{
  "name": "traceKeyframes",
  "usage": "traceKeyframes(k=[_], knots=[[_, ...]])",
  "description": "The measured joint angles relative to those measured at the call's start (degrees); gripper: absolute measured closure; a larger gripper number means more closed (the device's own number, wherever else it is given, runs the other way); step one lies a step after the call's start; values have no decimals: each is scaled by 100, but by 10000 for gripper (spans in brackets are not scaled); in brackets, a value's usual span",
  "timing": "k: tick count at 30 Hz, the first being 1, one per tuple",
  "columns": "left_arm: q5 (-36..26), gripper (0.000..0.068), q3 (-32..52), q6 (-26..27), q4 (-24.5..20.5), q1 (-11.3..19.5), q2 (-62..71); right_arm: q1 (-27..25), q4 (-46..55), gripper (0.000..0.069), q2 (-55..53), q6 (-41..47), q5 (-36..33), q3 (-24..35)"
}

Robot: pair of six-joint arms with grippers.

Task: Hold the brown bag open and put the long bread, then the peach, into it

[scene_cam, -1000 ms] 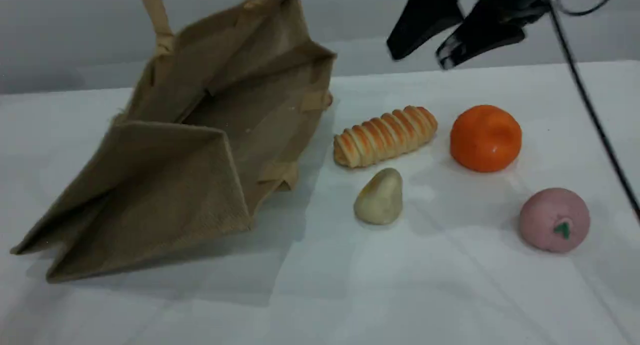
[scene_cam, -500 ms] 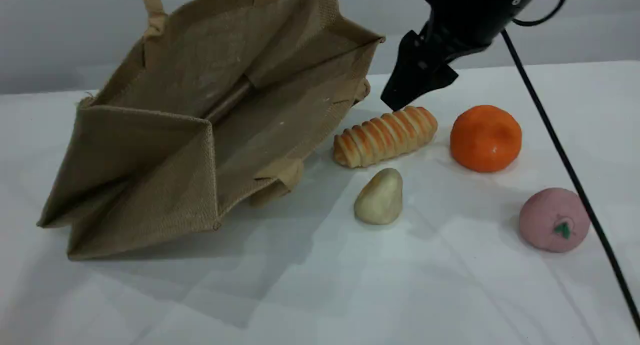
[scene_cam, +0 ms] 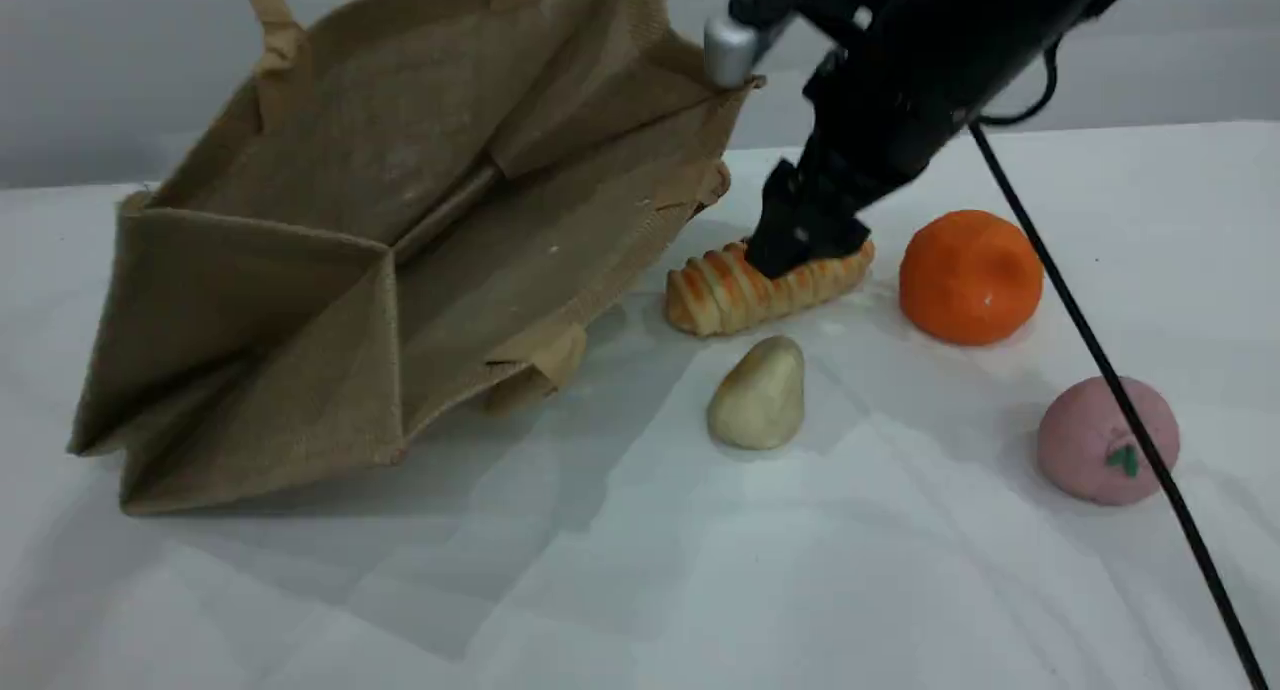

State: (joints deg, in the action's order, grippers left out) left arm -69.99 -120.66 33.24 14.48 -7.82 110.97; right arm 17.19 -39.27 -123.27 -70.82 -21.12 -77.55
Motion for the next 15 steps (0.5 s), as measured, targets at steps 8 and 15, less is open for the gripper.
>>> traceKeyframes(k=[8,15], knots=[[5,589,0,-117,100,441,0,0,-127,143,-203,0,443,0],[5,589,0,-72,285,441,0,0,-367,143,-203,0,888,0]])
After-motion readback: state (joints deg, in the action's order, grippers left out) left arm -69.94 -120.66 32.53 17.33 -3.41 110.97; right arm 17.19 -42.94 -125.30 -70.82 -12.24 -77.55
